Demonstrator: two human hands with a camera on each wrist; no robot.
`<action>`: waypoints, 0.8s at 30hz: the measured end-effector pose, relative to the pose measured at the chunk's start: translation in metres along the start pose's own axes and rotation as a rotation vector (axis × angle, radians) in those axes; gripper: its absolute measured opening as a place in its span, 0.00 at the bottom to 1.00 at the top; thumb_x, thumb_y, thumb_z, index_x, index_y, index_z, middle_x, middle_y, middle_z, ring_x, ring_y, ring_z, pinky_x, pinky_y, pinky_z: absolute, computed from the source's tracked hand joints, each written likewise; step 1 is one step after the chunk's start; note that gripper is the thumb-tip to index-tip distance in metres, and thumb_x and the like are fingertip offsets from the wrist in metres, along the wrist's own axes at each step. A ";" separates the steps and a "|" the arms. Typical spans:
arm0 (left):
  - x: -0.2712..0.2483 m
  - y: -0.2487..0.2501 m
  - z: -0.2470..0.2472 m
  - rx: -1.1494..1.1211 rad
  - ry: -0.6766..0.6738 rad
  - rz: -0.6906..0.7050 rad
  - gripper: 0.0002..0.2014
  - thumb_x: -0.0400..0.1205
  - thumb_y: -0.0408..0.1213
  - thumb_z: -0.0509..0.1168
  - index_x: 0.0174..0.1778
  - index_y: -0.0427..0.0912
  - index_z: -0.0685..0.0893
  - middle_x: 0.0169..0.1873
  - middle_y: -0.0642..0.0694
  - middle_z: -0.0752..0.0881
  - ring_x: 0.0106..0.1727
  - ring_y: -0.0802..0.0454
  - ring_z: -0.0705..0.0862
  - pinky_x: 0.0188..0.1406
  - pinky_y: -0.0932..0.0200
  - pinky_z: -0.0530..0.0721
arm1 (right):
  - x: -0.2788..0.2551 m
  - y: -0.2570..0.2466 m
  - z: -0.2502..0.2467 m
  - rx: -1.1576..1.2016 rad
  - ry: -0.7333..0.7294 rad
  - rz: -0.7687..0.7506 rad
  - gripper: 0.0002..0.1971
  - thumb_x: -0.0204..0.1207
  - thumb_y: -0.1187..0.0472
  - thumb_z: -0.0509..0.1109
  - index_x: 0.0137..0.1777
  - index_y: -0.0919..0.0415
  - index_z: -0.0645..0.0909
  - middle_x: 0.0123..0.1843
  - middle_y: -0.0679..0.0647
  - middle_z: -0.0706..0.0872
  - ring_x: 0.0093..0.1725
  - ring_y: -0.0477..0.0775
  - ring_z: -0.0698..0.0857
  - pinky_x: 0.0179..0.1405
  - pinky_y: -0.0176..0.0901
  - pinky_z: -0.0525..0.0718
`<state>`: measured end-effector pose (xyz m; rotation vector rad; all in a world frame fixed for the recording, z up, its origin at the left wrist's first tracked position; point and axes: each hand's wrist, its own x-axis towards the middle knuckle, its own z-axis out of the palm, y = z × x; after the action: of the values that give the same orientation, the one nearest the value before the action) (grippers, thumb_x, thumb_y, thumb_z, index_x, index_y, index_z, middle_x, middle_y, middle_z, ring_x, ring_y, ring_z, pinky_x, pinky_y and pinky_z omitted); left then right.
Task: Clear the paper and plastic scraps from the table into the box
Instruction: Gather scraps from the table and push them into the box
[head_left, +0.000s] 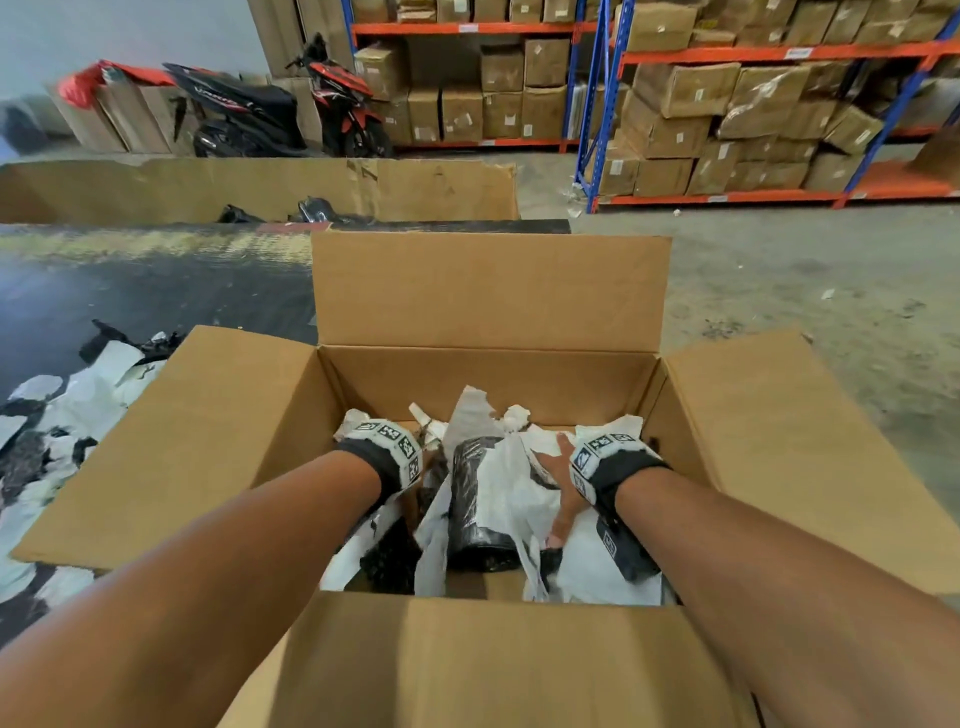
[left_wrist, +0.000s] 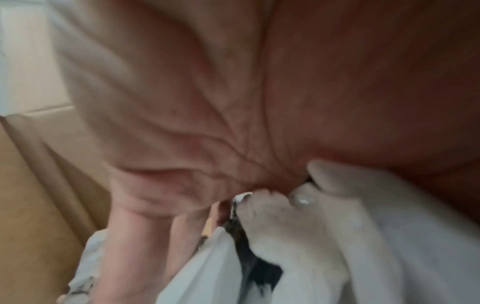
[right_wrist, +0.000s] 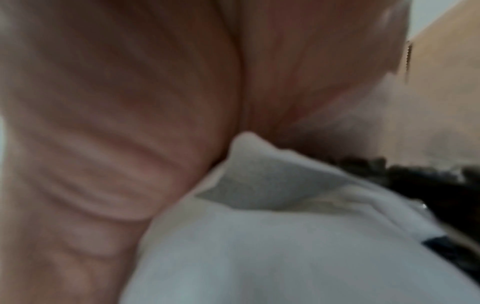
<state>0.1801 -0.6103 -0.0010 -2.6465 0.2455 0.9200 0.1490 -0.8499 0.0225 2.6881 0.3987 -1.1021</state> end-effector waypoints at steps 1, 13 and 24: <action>0.007 -0.002 0.000 0.005 -0.011 0.022 0.53 0.66 0.76 0.71 0.85 0.57 0.64 0.79 0.48 0.75 0.73 0.39 0.79 0.69 0.38 0.79 | 0.001 0.002 -0.004 0.010 -0.020 -0.012 0.68 0.63 0.37 0.84 0.87 0.43 0.32 0.90 0.53 0.39 0.88 0.64 0.49 0.84 0.59 0.55; -0.032 0.013 -0.069 -0.281 0.116 0.346 0.76 0.54 0.65 0.86 0.88 0.61 0.38 0.88 0.49 0.56 0.88 0.44 0.58 0.85 0.38 0.62 | -0.016 0.007 -0.042 0.182 0.117 -0.139 0.47 0.79 0.33 0.64 0.89 0.46 0.43 0.90 0.54 0.52 0.87 0.59 0.56 0.83 0.55 0.54; -0.039 -0.001 -0.017 -0.260 -0.009 0.197 0.72 0.51 0.68 0.85 0.88 0.64 0.49 0.87 0.49 0.62 0.86 0.41 0.64 0.83 0.39 0.67 | 0.003 -0.003 -0.009 0.103 0.052 -0.064 0.50 0.78 0.36 0.70 0.89 0.50 0.43 0.90 0.56 0.50 0.87 0.61 0.56 0.83 0.54 0.56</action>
<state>0.1599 -0.6135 0.0357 -2.8943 0.4169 1.0924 0.1560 -0.8443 0.0265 2.8178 0.4518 -1.1001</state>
